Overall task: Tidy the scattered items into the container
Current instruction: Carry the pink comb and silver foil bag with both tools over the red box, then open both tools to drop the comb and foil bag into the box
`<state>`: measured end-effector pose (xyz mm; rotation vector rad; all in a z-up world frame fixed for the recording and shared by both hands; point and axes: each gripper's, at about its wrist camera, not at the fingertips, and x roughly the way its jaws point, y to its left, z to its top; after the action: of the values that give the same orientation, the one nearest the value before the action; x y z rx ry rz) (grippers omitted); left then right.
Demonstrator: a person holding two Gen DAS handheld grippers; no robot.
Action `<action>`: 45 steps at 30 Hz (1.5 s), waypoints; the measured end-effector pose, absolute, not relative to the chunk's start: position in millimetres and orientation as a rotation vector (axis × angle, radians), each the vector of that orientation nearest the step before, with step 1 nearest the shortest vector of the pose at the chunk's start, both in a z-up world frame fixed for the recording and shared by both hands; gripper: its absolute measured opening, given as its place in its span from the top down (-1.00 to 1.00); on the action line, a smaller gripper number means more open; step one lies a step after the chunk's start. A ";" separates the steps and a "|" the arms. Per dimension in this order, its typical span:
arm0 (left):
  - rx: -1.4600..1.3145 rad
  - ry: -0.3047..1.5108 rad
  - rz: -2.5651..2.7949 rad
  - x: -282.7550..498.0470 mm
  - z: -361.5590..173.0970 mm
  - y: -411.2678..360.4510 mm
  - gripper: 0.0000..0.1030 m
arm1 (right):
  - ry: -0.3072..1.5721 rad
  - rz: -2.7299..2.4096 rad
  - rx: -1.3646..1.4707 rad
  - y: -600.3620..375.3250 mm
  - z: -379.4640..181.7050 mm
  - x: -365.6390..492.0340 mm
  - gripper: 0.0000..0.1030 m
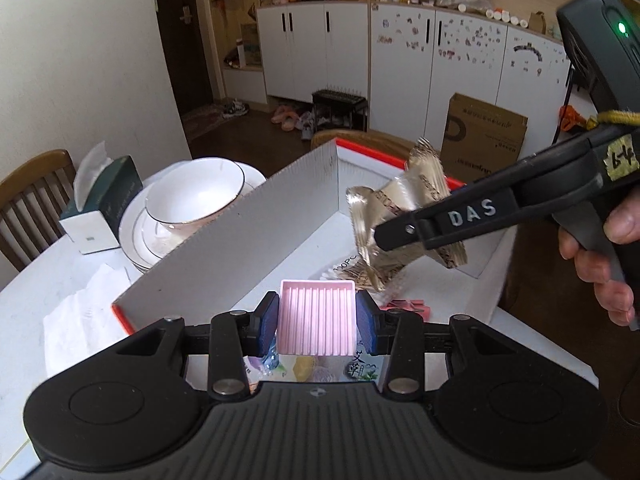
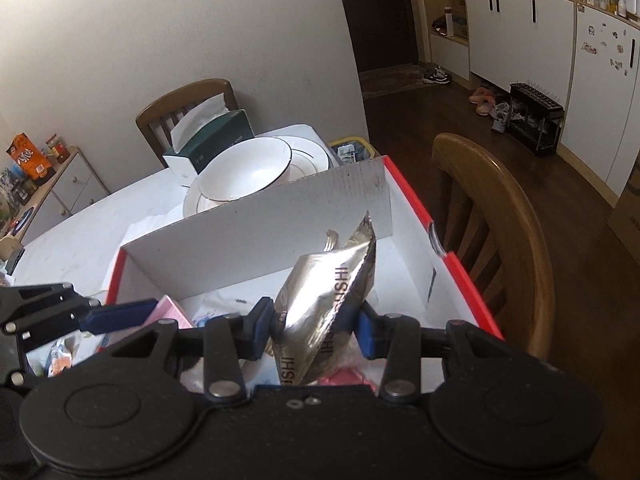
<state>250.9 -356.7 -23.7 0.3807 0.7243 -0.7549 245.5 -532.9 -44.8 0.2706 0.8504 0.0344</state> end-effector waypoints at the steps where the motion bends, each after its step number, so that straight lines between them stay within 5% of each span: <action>1: 0.385 0.732 -0.753 254.0 -26.1 -359.1 0.24 | 0.855 0.033 0.273 -533.1 -47.0 249.2 0.21; 45: 0.543 0.948 -0.773 300.6 -75.5 -412.5 0.22 | 1.040 0.019 0.312 -527.1 -86.4 327.5 0.17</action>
<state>300.6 -412.5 -75.5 0.5427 0.9479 -0.7726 327.5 -527.1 -86.4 0.3119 1.0404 0.0191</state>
